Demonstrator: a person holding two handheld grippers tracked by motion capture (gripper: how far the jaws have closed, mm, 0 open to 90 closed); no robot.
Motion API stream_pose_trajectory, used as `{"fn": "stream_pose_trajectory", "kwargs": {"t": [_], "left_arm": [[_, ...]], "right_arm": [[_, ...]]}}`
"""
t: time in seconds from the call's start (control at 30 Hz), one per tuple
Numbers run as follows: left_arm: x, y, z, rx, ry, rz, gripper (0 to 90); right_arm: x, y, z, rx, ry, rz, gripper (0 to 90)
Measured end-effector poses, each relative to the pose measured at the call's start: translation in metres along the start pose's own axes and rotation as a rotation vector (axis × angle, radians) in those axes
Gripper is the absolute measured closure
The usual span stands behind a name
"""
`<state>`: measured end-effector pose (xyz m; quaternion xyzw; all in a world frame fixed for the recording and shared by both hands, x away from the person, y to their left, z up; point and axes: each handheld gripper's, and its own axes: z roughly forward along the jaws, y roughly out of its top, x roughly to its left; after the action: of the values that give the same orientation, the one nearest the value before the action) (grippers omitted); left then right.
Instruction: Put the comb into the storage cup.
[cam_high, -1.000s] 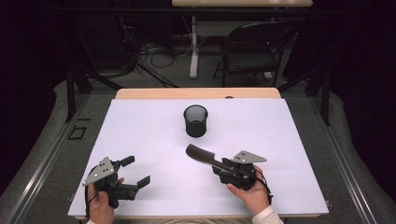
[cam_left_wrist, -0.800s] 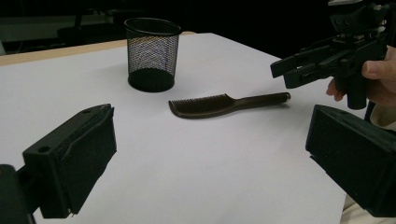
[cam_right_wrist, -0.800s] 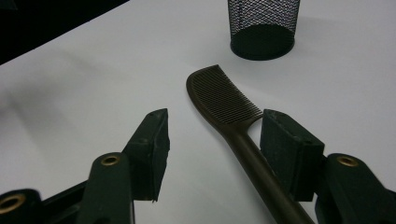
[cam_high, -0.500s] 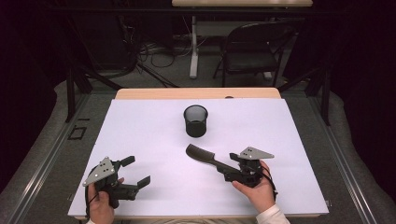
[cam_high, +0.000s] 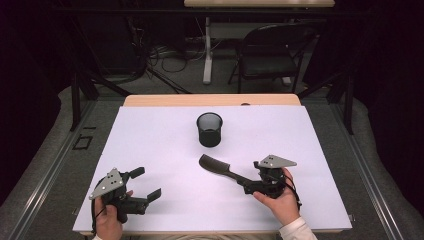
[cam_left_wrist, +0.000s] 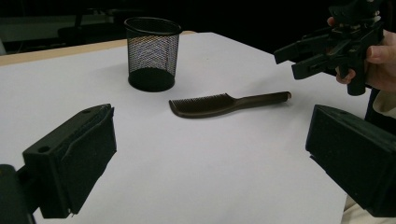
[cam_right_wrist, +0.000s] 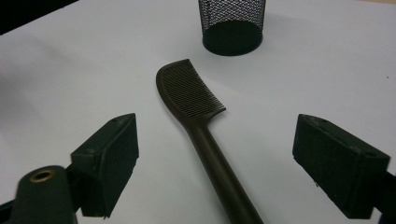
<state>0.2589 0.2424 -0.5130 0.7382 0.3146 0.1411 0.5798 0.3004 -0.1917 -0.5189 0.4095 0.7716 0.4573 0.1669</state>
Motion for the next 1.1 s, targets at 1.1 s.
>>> {"fn": "stream_pose_trajectory", "kwargs": {"t": [1.1], "left_arm": [[0.000, -0.001, 0.003, 0.010, -0.003, -0.001, 1.8]], "right_arm": [[-0.010, 0.022, 0.004, 0.135, 0.002, -0.100, 15.2]]}}
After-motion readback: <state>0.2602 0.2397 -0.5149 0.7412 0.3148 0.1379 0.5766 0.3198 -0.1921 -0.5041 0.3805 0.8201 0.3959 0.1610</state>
